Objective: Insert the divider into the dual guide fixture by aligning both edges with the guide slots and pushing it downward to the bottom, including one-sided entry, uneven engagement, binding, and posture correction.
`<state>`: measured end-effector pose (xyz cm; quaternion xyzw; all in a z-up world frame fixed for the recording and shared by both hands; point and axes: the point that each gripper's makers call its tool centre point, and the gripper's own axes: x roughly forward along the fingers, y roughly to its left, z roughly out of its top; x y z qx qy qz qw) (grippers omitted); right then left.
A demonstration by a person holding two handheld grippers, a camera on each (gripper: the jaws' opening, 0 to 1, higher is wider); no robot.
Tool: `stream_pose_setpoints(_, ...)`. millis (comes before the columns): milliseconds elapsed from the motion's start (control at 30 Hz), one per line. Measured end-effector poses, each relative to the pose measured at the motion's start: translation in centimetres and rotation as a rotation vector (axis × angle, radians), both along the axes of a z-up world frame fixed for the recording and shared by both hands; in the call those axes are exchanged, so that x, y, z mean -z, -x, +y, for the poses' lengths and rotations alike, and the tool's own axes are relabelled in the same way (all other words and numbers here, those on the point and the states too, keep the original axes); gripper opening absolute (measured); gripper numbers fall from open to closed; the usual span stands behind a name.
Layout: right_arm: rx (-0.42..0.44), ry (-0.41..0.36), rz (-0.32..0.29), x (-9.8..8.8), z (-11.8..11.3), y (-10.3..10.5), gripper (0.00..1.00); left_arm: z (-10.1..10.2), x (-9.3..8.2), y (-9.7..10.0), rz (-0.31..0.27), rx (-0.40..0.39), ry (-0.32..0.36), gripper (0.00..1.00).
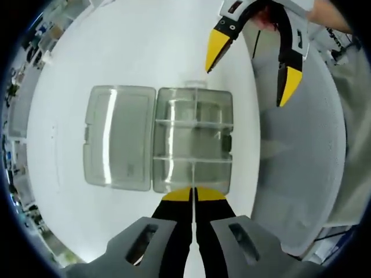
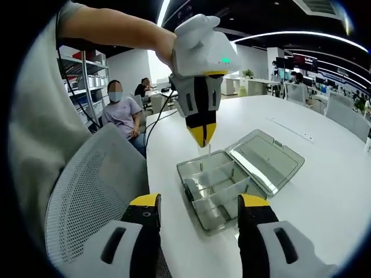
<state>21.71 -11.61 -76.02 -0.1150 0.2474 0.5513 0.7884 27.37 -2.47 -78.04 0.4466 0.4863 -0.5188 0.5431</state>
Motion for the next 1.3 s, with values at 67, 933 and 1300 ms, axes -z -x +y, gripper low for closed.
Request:
stream_pose_setpoints(67,0.002,-0.002,0.002,0.03,-0.01,-0.09,0.50,0.00,0.03,-0.06,-0.002,-0.002,0.002,0.00)
stream_pose_setpoints(933,-0.004,0.001,0.020,0.45,0.12,0.05,0.49,0.06,0.56,0.30,0.006,0.007,0.010,0.00)
stream_pose_setpoints(1300,-0.002,-0.004,0.022,0.39,0.27,0.07,0.49,0.12,0.69,0.17,-0.003,0.019,-0.002,0.00)
